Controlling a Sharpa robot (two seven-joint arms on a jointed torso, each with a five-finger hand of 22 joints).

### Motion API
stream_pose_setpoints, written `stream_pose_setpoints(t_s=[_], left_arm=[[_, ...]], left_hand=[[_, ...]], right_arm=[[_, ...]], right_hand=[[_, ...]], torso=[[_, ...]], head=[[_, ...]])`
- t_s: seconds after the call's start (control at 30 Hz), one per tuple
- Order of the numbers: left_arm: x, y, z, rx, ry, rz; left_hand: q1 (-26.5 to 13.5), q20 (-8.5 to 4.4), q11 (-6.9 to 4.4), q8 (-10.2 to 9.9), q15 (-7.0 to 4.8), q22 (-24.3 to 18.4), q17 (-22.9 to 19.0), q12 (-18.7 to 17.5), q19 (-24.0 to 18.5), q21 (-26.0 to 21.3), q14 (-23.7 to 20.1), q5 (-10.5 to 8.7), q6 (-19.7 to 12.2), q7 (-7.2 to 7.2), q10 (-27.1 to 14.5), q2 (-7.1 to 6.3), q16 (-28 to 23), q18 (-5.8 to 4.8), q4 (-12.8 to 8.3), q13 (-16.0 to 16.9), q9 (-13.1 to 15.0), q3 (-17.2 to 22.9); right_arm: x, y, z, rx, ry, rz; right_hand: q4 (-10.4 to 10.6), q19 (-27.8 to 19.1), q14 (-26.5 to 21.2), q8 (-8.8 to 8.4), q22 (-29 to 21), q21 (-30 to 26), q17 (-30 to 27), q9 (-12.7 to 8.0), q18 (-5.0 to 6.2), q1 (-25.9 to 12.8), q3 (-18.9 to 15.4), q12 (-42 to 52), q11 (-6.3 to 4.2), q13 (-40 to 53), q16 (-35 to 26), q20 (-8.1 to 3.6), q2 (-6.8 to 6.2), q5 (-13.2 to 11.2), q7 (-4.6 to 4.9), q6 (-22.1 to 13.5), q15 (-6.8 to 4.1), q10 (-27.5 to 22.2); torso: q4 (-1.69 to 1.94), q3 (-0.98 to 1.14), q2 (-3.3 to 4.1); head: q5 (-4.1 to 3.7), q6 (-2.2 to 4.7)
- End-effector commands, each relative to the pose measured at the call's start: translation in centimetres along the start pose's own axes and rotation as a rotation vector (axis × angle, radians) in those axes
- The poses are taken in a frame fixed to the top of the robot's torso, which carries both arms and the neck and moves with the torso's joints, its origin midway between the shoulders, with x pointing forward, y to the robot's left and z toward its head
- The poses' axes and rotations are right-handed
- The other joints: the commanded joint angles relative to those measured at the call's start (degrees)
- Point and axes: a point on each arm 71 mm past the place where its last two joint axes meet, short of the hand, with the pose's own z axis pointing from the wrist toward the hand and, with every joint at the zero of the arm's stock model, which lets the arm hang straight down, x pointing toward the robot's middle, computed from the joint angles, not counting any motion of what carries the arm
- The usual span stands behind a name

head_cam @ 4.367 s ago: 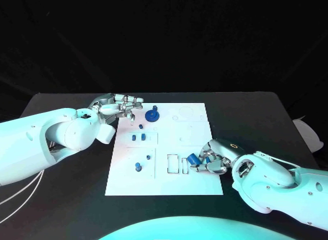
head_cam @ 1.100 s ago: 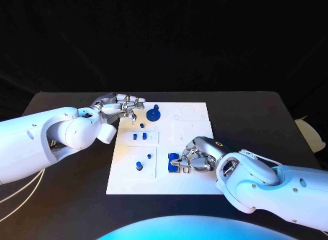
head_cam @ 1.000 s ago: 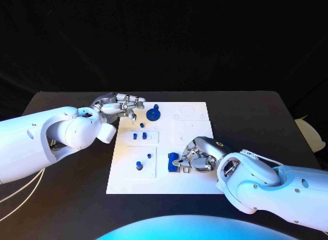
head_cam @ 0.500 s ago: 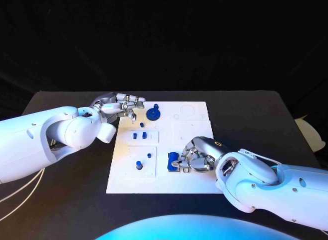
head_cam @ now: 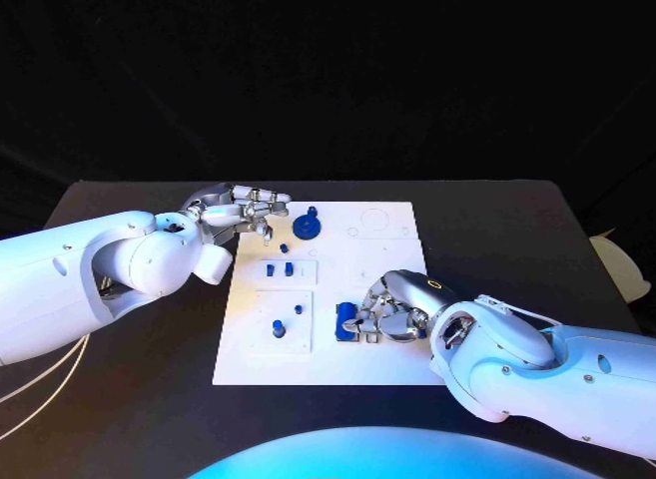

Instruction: Assemble the parts on the task board

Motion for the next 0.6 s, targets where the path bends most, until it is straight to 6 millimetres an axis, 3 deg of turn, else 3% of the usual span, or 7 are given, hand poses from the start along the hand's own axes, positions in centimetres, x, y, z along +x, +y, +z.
stream_pose_setpoints(t_s=[0.03, 0.6], left_arm=[[0.24, -0.06, 0.0, 0.002, 0.02, -0.006], [0.22, -0.04, -0.01, 0.001, 0.021, -0.006]], left_hand=[[0.09, 0.26, 0.11, -0.08, 0.07, -0.05, -0.05, 0.2, -0.25, -0.36, -0.48, 0.05, -0.17, 0.24, -0.42, 0.6, -0.17, 0.85, 0.09, 0.05, -0.09, -0.24], [0.13, 0.26, 0.11, -0.06, 0.07, -0.07, -0.07, 0.26, -0.24, -0.4, -0.51, 0.07, -0.18, 0.25, -0.5, 0.74, -0.16, 0.85, 0.08, 0.06, -0.11, -0.19]], right_arm=[[-0.06, -0.43, -0.11, 0.009, -0.015, -0.034], [-0.37, -0.37, -0.58, -0.01, -0.033, -0.036]], right_hand=[[-0.53, 2.93, 5.13, 0.39, 12.91, 0.36, 11.17, 0.15, -0.96, 1.46, 0.03, 0.38, -0.14, 3.76, 0.19, -0.49, 0.37, -0.35, -0.47, -0.05, -0.52, 0.37], [-0.41, 3.01, 5.13, 0.47, 12.97, 0.59, 11.21, 0.34, -1.01, 2.34, -0.12, 0.63, -0.17, 4.05, 0.2, -0.57, 0.35, -1.27, -0.47, 0.01, -0.57, 0.57]], torso=[[-0.02, 0.05, 0.08], [-0.02, 0.04, 0.04]], head=[[0.04, -0.03], [0.18, -0.31]])
